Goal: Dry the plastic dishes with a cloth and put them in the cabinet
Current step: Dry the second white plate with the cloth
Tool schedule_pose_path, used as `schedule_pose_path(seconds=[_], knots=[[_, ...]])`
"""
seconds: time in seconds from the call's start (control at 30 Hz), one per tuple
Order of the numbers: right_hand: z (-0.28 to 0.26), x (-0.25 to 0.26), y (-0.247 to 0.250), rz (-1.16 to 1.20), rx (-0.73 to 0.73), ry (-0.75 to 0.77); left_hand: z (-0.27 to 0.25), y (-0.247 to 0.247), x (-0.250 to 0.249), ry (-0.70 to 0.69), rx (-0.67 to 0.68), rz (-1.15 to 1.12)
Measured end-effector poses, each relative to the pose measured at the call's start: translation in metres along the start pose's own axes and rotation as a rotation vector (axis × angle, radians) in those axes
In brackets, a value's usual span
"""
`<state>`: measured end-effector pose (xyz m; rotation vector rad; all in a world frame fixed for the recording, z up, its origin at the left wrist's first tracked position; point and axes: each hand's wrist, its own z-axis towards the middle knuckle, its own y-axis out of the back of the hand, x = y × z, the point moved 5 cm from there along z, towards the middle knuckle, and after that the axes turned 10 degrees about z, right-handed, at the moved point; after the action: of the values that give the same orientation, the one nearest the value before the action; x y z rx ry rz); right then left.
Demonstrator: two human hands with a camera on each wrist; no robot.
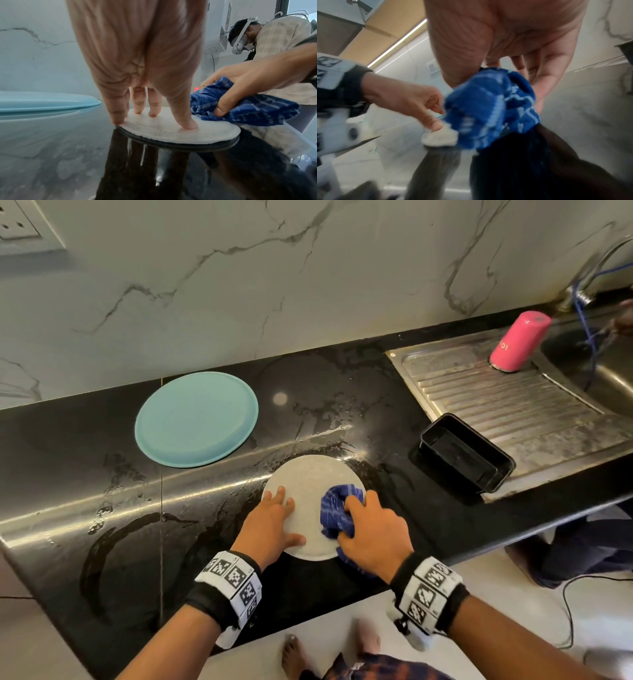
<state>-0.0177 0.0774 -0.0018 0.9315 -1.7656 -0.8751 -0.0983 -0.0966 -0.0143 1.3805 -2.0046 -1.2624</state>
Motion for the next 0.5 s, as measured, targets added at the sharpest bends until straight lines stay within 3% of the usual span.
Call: schedule_pose_path(seconds=[0.13, 0.27, 0.5], knots=[[0.013, -0.002, 0.011, 0.024, 0.005, -0.034, -0.005, 0.003, -0.001, -0.012, -0.016, -0.02], [0.076, 0.005, 0.038, 0.028, -0.022, -0.063, -0.006, 0.008, -0.003, -0.011, -0.015, -0.027], [0.144, 0.075, 0.04, -0.099, 0.087, 0.22, -0.007, 0.006, -0.003, -0.002, -0.001, -0.068]])
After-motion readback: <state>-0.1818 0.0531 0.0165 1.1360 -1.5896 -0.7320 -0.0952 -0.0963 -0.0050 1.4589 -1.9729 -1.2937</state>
